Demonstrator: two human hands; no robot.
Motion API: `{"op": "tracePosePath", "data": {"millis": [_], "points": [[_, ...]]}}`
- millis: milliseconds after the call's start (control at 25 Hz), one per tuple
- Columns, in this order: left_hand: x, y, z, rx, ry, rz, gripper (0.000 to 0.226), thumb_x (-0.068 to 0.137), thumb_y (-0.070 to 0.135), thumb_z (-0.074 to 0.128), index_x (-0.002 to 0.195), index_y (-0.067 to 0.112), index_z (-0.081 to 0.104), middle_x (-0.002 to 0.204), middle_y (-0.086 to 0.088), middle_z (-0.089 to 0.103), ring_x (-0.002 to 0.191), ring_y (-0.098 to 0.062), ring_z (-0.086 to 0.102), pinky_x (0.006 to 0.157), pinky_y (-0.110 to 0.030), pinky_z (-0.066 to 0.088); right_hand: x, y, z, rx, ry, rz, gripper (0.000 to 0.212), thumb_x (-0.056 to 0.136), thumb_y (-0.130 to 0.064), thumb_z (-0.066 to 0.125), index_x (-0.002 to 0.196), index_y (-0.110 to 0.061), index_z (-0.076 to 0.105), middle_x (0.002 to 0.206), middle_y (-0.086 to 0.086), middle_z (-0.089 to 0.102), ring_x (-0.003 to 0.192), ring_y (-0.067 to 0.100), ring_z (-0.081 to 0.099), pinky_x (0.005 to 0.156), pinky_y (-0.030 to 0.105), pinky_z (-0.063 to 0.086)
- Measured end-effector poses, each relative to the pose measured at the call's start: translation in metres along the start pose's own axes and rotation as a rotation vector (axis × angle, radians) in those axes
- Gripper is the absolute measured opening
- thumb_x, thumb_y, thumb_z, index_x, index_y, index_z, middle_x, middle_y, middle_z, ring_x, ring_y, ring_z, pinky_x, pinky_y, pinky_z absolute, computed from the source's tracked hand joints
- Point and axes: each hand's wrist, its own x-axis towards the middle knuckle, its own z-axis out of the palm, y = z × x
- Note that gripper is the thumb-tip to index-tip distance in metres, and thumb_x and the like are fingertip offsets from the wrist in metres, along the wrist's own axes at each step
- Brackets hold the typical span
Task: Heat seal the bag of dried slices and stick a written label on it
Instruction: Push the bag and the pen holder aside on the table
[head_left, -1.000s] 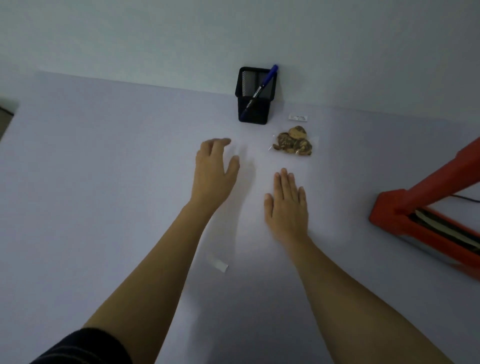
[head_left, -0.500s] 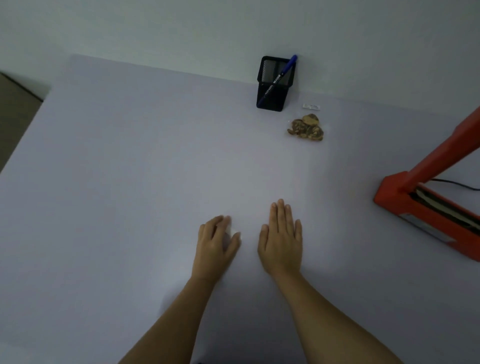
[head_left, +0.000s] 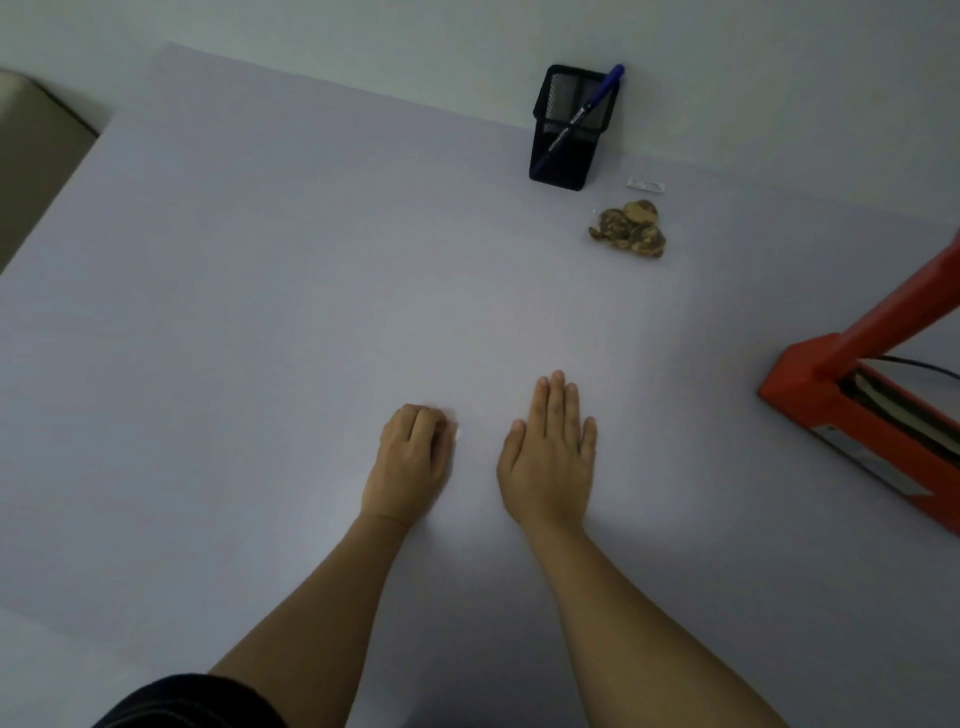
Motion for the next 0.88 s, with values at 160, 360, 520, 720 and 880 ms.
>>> {"op": "tracePosePath", "data": {"millis": [160, 360, 520, 720, 880], "points": [[-0.002, 0.002, 0.003, 0.054, 0.060, -0.022, 0.021, 0.091, 0.014, 0.048, 0.093, 0.001, 0.064, 0.086, -0.015, 0.062, 0.081, -0.027, 0.056, 0.075, -0.037, 0.048, -0.001, 0.002, 0.004, 0.023, 0.022, -0.015, 0.057, 0.092, -0.032, 0.021, 0.144, -0.009, 0.028, 0.153, 0.004, 0.025, 0.142, 0.020, 0.022, 0.113, 0.042, 0.015], [-0.001, 0.004, 0.002, 0.115, 0.067, 0.011, 0.019, 0.090, 0.012, 0.046, 0.089, 0.001, 0.061, 0.081, -0.017, 0.059, 0.074, -0.033, 0.056, 0.071, -0.036, 0.043, -0.001, 0.004, 0.005, 0.044, 0.032, -0.047, 0.059, 0.092, -0.033, 0.015, 0.145, -0.009, 0.023, 0.155, 0.004, 0.020, 0.143, 0.019, 0.016, 0.114, 0.042, 0.011], [0.001, 0.012, -0.003, 0.019, 0.078, -0.117, 0.014, 0.090, 0.011, 0.047, 0.087, 0.002, 0.056, 0.084, -0.016, 0.059, 0.079, -0.034, 0.055, 0.072, -0.035, 0.041, -0.001, 0.005, 0.005, 0.056, 0.073, -0.071, 0.059, 0.092, -0.032, 0.015, 0.142, -0.007, 0.031, 0.152, 0.008, 0.028, 0.141, 0.023, 0.023, 0.113, 0.044, 0.017], [-0.003, 0.004, -0.017, -0.174, 0.150, -0.233, 0.017, 0.091, 0.006, 0.047, 0.104, 0.002, 0.058, 0.102, -0.014, 0.063, 0.093, -0.027, 0.059, 0.082, -0.025, 0.042, -0.024, -0.004, 0.003, 0.091, 0.149, -0.221, 0.050, 0.092, -0.032, 0.027, 0.125, -0.008, 0.056, 0.133, 0.010, 0.055, 0.126, 0.027, 0.049, 0.102, 0.048, 0.036], [-0.027, -0.035, -0.067, -0.241, 0.212, -0.322, 0.026, 0.092, 0.008, 0.046, 0.115, 0.006, 0.058, 0.107, -0.005, 0.061, 0.089, -0.015, 0.056, 0.082, -0.024, 0.046, -0.083, -0.056, 0.014, 0.150, 0.114, -0.342, 0.046, 0.092, -0.032, 0.031, 0.123, -0.011, 0.057, 0.130, 0.008, 0.058, 0.123, 0.026, 0.051, 0.102, 0.048, 0.036]]}}
